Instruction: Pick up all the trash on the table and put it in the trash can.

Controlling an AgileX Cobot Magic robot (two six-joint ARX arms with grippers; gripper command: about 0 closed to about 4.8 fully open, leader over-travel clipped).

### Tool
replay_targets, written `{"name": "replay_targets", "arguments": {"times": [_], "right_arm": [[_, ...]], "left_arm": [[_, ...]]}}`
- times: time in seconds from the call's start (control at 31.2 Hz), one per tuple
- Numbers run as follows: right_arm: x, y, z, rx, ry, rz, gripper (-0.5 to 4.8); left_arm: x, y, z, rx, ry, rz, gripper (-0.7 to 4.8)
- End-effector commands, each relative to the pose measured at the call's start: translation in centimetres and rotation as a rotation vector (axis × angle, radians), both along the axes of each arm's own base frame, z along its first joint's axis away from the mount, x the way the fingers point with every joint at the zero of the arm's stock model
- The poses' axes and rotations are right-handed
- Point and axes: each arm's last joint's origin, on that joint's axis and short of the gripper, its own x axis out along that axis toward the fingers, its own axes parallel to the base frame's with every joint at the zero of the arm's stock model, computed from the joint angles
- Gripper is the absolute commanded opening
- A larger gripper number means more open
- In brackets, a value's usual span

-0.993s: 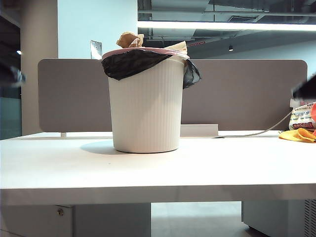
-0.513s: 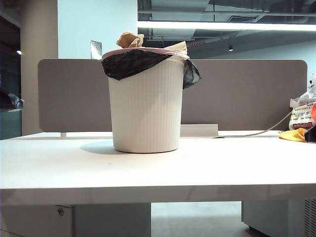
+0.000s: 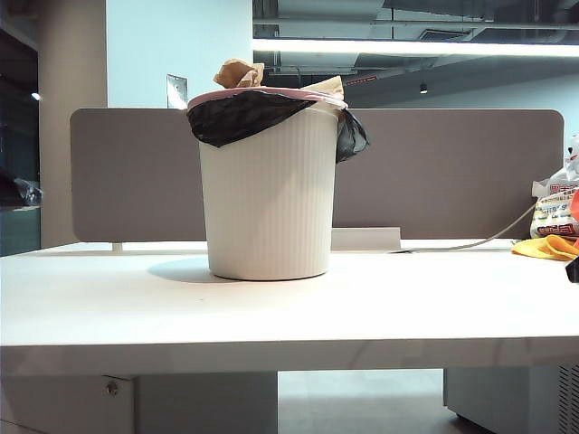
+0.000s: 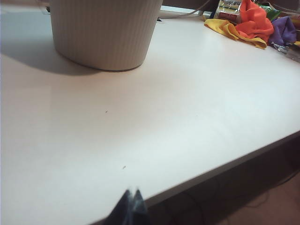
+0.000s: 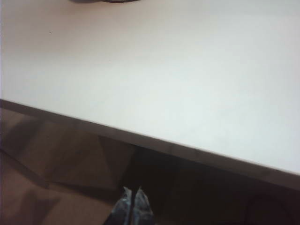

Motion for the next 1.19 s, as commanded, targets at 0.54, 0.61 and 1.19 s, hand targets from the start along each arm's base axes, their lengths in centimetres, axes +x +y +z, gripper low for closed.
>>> {"name": "replay_targets", "arguments": {"times": [0.54,0.61,1.19], "right_arm": [[-0.6,-4.5,4.3,0.117,-0.404,-0.397,0.18],[-0.7,-4.8,4.7,0.114,-0.418,-0.426,0.18],[-0.4,-5.5,2.3,0.066,-0.282,-0.499,0.18]], "left_arm": [[-0.3,5.5,2.4,-0.072,-0.278,0.404,-0.05],[-0.3,5.7,2.4,-0.067,-0.272,0.437,-0.05],[-0.3,5.9,2.3,-0.065,-0.267,0.445,-0.05]]}}
